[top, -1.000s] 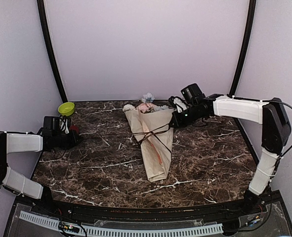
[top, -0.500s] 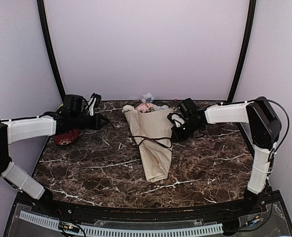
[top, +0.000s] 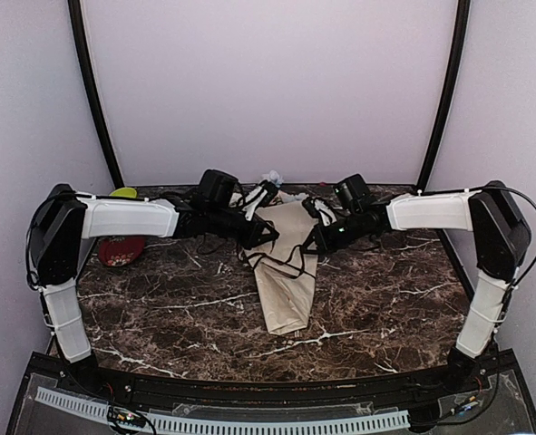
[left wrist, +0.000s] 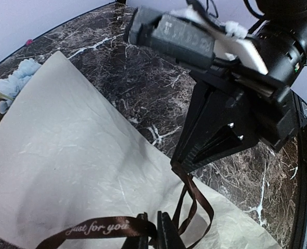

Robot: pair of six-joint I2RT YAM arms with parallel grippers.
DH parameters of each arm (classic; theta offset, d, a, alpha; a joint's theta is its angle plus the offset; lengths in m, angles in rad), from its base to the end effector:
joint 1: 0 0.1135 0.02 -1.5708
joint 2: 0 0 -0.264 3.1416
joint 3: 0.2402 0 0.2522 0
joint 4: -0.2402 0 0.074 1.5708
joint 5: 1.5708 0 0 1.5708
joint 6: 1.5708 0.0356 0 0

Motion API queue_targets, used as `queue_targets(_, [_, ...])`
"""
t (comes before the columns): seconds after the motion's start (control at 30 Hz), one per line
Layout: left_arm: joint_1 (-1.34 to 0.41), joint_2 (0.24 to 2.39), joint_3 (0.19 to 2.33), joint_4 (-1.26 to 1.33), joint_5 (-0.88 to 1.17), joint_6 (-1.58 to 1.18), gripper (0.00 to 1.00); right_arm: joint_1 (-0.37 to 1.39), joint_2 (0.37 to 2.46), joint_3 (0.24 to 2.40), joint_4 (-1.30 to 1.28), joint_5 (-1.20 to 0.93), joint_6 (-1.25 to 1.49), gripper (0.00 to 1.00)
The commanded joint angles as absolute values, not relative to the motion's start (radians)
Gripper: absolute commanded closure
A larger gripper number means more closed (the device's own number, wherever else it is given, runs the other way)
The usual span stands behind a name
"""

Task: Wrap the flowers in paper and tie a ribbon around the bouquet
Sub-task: Adjust the ribbon on the folded bouquet.

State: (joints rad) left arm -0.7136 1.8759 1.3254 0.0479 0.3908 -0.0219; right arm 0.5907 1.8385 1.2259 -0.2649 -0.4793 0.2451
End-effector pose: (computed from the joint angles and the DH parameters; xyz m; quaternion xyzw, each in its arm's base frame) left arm 0.3186 -0.2938 0.2368 0.3792 0.7608 -0.3355 0.4059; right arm 0.3166 0.2321 0.1951 -0.2365 0.8862 0.3380 0.2110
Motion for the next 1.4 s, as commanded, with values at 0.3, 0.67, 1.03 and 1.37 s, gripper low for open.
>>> queue_targets(0.3, [-0.750,1.980,1.355,0.166,0.597,0.050,0.85,0.593,1.778,1.187,-0.108,-0.531,0.332,1.00])
queue_targets(0.67, [-0.750,2.083,1.423,0.005,0.381,0.025,1.00,0.590,1.847,1.242,-0.286,-0.337,0.340,1.00])
queue_targets(1.03, [-0.750,2.125,1.400,0.004,0.354,-0.005,1.00,0.606,1.928,1.223,-0.204,-0.360,0.347,0.99])
queue_targets(1.37, [-0.751,2.141,1.408,0.014,0.373,-0.018,1.00,0.621,1.960,1.223,-0.159,-0.403,0.357,0.85])
